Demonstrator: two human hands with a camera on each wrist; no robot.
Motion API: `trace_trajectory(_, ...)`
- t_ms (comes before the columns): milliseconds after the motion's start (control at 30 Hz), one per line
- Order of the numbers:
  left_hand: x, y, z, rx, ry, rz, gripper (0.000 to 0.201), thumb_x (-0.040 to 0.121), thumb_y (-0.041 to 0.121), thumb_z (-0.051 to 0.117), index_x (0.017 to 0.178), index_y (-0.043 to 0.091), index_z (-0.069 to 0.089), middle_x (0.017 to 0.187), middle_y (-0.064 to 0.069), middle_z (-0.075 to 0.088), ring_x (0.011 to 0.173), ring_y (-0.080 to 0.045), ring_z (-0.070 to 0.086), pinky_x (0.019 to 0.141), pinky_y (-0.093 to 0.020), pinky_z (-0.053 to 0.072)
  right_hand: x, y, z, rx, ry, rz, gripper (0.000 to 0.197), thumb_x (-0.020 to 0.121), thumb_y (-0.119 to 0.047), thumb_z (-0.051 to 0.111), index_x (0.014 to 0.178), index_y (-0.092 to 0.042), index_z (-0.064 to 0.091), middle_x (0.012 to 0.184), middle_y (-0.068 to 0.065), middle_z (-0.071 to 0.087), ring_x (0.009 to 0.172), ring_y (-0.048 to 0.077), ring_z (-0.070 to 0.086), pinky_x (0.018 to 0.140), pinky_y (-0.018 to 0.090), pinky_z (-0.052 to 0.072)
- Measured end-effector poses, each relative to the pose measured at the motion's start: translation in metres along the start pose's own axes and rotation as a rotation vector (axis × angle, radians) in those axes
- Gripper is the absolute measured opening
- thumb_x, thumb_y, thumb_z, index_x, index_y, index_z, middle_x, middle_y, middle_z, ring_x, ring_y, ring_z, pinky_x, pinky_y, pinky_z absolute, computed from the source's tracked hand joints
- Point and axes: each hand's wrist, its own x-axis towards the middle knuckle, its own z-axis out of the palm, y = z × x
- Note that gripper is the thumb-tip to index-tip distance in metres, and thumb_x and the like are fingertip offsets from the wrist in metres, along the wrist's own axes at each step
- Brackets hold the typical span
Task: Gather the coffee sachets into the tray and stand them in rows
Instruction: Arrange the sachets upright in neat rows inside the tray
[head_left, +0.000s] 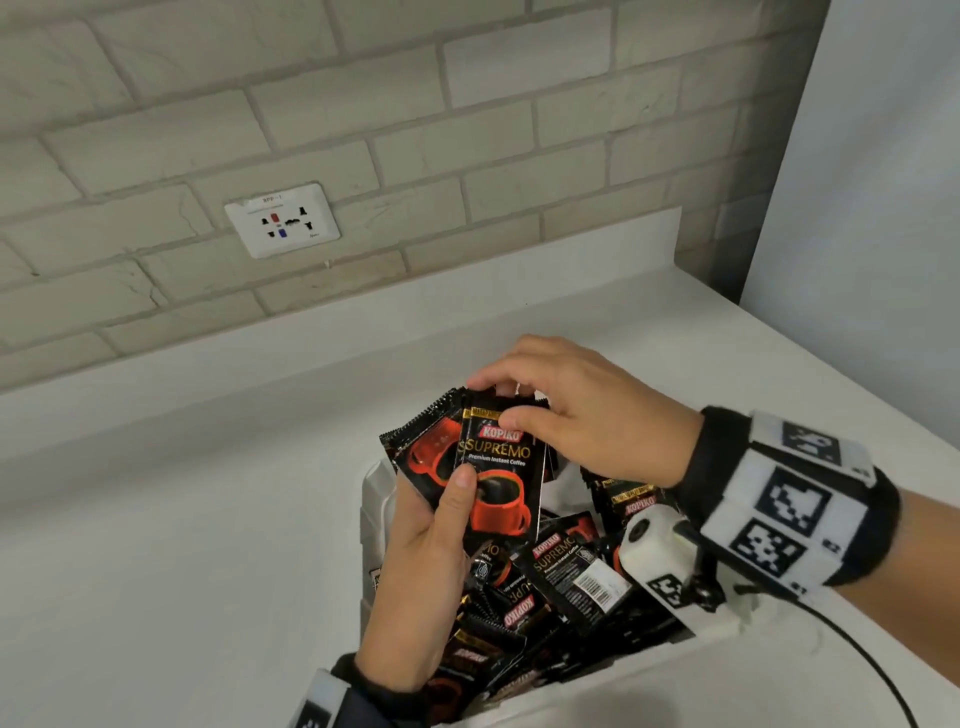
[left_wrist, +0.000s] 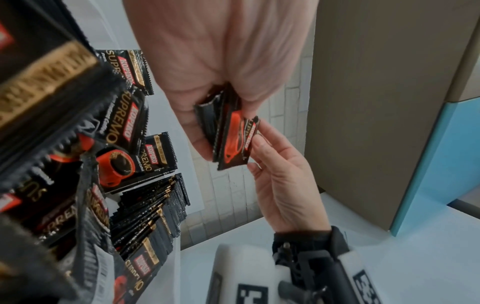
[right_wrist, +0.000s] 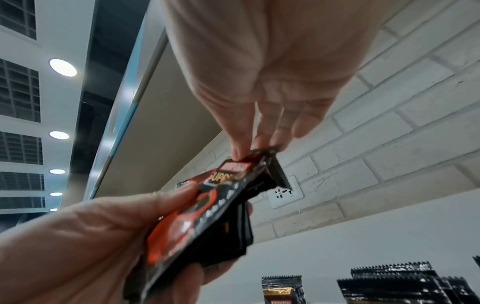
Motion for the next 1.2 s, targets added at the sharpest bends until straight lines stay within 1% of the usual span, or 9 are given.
trace_trajectory(167, 0.002, -0.001, -0.004, -0.052, 0.067, -0.032, 0.032, 0.078, 0.032, 0.047, 0.110, 0.027, 0.054, 0.094, 0.009, 0.073, 0.088, -0.008, 0.069, 0.074, -0.033, 0.053, 0.005, 0.002, 0.003, 0.159, -0.051, 0.139, 0.030, 0.083, -0.017, 0.065, 0.113, -0.023, 0.063, 0.076, -0.015, 0.049, 0.066, -0.004, 0.048, 0.063, 0.008, 0.038)
trace_trajectory(267, 0.006, 0.000, -0.008, -0.120, 0.158, -0.025, 0.038, 0.079, 0.033, 0.048, 0.116, 0.023, 0.053, 0.102, 0.007, 0.071, 0.092, -0.010, 0.068, 0.066, -0.027, 0.054, 0.010, 0.005, -0.001, 0.197, -0.119, 0.180, 0.022, 0.082, -0.017, 0.068, 0.104, -0.018, 0.067, 0.072, -0.017, 0.054, 0.055, -0.014, 0.050, 0.058, 0.004, 0.038)
trace_trajectory(467, 0.013, 0.007, -0.031, -0.275, 0.347, 0.039, 0.020, 0.096, 0.019, 0.041, 0.111, 0.019, 0.054, 0.087, 0.007, 0.072, 0.077, -0.010, 0.069, 0.065, -0.030, 0.059, 0.033, 0.018, -0.025, 0.084, -0.094, 0.227, 0.022, 0.082, -0.017, 0.068, 0.103, -0.013, 0.065, 0.084, -0.008, 0.059, 0.070, 0.003, 0.052, 0.066, 0.014, 0.040)
trace_trajectory(567, 0.013, 0.011, -0.038, -0.275, 0.387, 0.067, 0.019, 0.096, 0.020, 0.041, 0.110, 0.021, 0.054, 0.089, 0.008, 0.071, 0.076, -0.008, 0.069, 0.066, -0.031, 0.059, 0.044, 0.023, -0.014, -0.139, -0.239, 0.224, 0.024, 0.085, -0.019, 0.064, 0.108, -0.014, 0.062, 0.096, -0.003, 0.060, 0.083, 0.008, 0.051, 0.069, 0.019, 0.037)
trace_trajectory(700, 0.015, 0.012, -0.040, -0.282, 0.396, 0.071, 0.015, 0.096, 0.020, 0.042, 0.102, 0.022, 0.055, 0.088, 0.006, 0.070, 0.076, -0.007, 0.069, 0.064, -0.030, 0.059, 0.050, 0.033, 0.018, -0.320, -0.438, 0.216, 0.024, 0.088, -0.018, 0.061, 0.110, -0.011, 0.060, 0.107, 0.001, 0.061, 0.085, 0.010, 0.049, 0.076, 0.021, 0.038)
trace_trajectory(800, 0.015, 0.011, -0.042, -0.279, 0.395, 0.071, 0.015, 0.096, 0.020, 0.041, 0.102, 0.023, 0.055, 0.087, 0.006, 0.070, 0.075, -0.008, 0.069, 0.063, -0.029, 0.059, 0.055, 0.040, 0.036, -0.455, -0.473, 0.168, 0.010, 0.089, -0.015, 0.059, 0.098, -0.013, 0.058, 0.104, 0.005, 0.058, 0.081, 0.016, 0.050, 0.067, 0.024, 0.038)
trace_trajectory(933, 0.014, 0.009, -0.045, -0.272, 0.399, 0.070, 0.015, 0.095, 0.020, 0.042, 0.104, 0.021, 0.054, 0.089, 0.004, 0.069, 0.074, -0.009, 0.069, 0.062, -0.029, 0.059, 0.061, 0.043, 0.042, -0.591, -0.438, 0.104, 0.010, 0.088, -0.011, 0.054, 0.097, -0.011, 0.058, 0.102, 0.007, 0.058, 0.075, 0.020, 0.049, 0.050, 0.022, 0.033)
trace_trajectory(1100, 0.016, 0.007, -0.043, -0.259, 0.379, 0.066, 0.017, 0.095, 0.021, 0.042, 0.105, 0.023, 0.055, 0.089, 0.007, 0.070, 0.076, -0.009, 0.069, 0.059, -0.026, 0.058, 0.057, 0.046, 0.042, -0.772, -0.422, 0.025, 0.015, 0.089, -0.022, 0.051, 0.101, -0.014, 0.056, 0.100, 0.004, 0.059, 0.074, 0.021, 0.051, 0.049, 0.024, 0.028)
trace_trajectory(1200, 0.017, 0.006, -0.039, -0.258, 0.370, 0.052, 0.023, 0.094, 0.021, 0.043, 0.115, 0.015, 0.053, 0.094, 0.003, 0.070, 0.078, -0.011, 0.069, 0.058, -0.025, 0.057, 0.054, 0.050, 0.042, -0.847, -0.424, -0.017, 0.022, 0.090, -0.030, 0.051, 0.105, -0.014, 0.054, 0.100, 0.003, 0.059, 0.078, 0.021, 0.053, 0.049, 0.025, 0.028)
